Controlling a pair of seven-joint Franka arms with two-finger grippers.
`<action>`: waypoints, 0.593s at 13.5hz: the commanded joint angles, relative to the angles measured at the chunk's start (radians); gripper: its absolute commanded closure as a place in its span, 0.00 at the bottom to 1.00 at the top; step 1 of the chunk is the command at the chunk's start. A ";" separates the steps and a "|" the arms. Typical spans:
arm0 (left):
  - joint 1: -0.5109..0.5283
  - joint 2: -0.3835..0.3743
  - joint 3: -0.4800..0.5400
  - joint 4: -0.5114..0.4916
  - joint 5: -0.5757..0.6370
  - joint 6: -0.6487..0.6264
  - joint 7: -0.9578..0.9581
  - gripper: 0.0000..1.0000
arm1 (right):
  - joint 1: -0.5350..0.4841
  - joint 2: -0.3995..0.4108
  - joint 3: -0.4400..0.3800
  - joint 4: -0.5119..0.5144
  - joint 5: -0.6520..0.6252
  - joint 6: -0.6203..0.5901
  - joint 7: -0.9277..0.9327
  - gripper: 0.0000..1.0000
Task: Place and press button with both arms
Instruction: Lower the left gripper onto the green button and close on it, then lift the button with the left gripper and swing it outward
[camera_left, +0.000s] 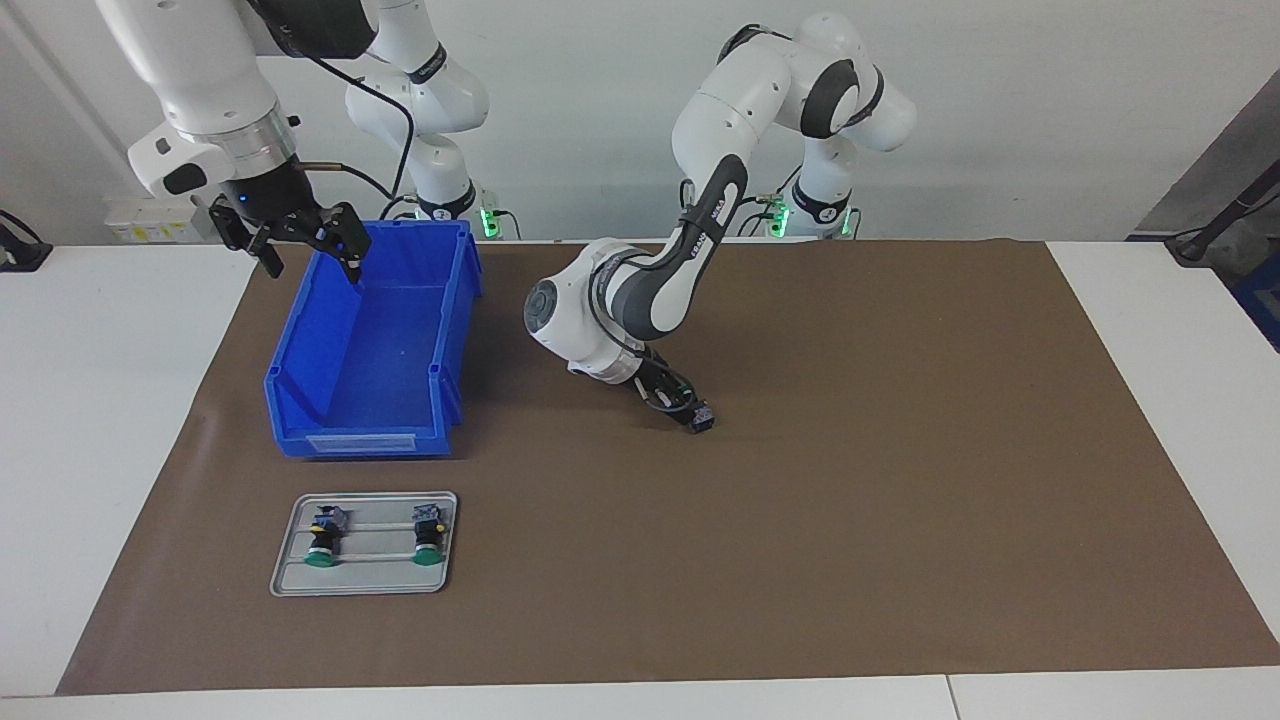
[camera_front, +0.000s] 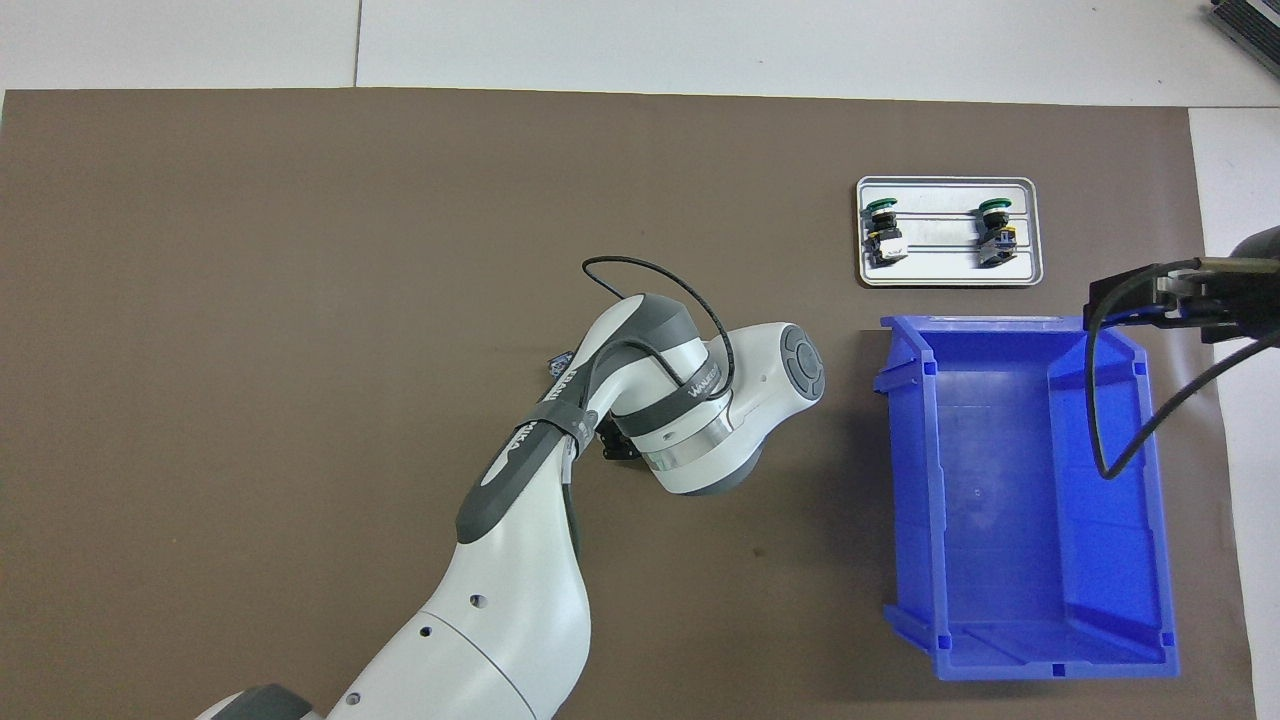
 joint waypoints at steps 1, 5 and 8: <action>0.002 0.029 0.028 0.034 0.011 -0.020 0.005 0.90 | -0.009 0.003 0.005 0.008 0.020 -0.015 -0.019 0.00; 0.018 0.044 0.055 0.106 0.008 -0.064 0.008 0.94 | -0.008 0.003 0.005 0.008 0.020 -0.015 -0.019 0.00; 0.050 0.030 0.051 0.125 -0.021 -0.064 0.006 0.99 | -0.008 0.003 0.005 0.008 0.020 -0.015 -0.019 0.00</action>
